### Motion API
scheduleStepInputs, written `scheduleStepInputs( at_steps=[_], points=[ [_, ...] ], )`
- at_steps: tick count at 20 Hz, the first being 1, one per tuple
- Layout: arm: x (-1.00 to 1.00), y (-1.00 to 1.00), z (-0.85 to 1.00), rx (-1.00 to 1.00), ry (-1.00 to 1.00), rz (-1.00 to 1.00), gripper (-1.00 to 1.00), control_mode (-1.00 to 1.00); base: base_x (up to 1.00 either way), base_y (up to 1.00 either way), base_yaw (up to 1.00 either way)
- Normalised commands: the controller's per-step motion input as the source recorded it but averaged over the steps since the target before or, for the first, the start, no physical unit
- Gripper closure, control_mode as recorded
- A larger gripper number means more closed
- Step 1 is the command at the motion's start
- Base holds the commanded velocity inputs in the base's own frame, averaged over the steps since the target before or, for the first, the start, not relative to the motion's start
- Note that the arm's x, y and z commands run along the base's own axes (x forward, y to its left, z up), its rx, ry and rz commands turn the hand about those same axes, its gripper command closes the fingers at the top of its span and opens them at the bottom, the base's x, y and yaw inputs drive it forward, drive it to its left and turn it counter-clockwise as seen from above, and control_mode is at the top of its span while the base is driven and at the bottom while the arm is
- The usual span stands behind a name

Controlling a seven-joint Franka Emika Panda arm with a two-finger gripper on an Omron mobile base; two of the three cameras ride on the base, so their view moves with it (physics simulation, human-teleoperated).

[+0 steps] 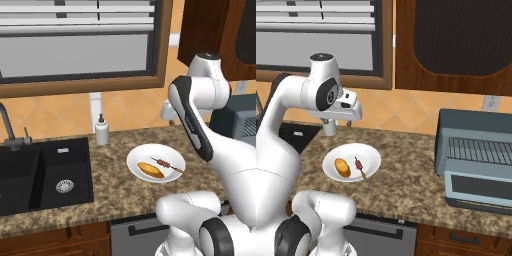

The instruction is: Pick up the kebab skewer and baguette bread, and place them inside the toaster oven. Close the toaster oven door and start by setting the timer.

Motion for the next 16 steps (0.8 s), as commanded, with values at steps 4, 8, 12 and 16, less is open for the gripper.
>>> scheduleStepInputs(
  at_steps=[4, 8, 12, 16],
  points=[
    [-0.26, -0.96, -0.04, 0.02, 0.0, -0.02, -1.0, -1.0, 0.0, 0.0, 0.0],
    [-0.05, -1.0, -0.07, 0.0, 0.0, 0.0, -1.0, -1.0, 0.0, 0.0, 0.0],
    [-0.17, -1.0, -0.29, 0.0, -0.05, 0.0, -1.0, -1.0, 0.0, 0.0, 0.0],
    [-0.24, -1.0, -0.35, 0.0, -0.13, 0.0, -1.0, -1.0, 0.0, 0.0, 0.0]
  ],
)
